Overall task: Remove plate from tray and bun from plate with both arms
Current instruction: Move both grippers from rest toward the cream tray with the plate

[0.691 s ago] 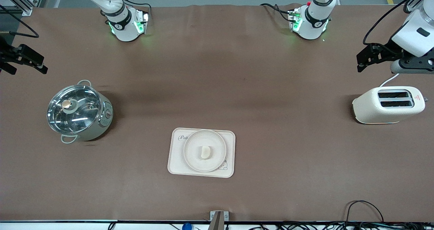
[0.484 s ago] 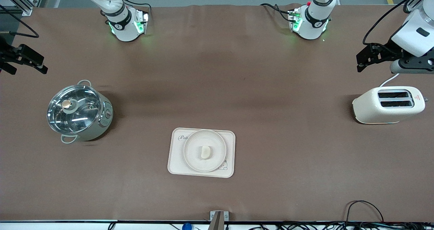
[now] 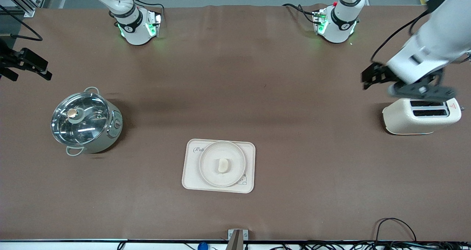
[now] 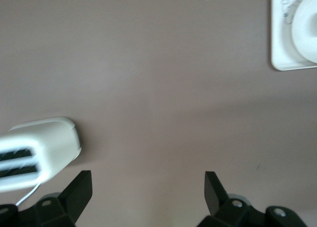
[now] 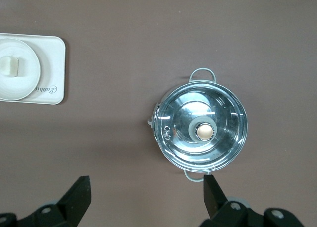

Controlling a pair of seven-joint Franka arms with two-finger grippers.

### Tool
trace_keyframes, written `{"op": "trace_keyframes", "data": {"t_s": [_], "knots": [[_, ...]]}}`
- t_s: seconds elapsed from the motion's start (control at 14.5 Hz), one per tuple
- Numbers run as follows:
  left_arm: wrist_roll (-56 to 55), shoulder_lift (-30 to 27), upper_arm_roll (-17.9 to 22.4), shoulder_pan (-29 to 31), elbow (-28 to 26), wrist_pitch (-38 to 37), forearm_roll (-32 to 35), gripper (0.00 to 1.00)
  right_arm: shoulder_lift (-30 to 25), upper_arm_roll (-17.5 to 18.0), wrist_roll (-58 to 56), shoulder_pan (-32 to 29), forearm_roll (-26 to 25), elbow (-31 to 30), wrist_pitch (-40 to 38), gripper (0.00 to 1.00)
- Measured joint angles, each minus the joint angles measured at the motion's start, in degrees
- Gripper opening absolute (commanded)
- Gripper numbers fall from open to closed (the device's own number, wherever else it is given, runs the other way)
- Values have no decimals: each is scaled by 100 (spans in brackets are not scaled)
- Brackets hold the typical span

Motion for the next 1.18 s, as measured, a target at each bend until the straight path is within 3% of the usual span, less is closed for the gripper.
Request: {"op": "trace_keyframes", "data": {"t_s": [0.48,0.62,0.83,1.04,1.18], "knots": [[-1233,1937,-40,-1114,65,2717,0,100,94,61,-11,94,23,-7,47,100],[-1750,2471,-44,-1436,222,3491,0,100,269,82,-12,293,344,-42,260,100],[-2279,3250,-26,-1891,620,4485,0,100,850,95,-10,470,922,-80,705,100],[-2470,3894,120,-2349,746,5705,0,99,1559,96,-18,550,994,-79,896,100],[-2821,4274,431,-2746,869,6215,0,98,1987,96,-18,647,1001,-69,952,100]]}}
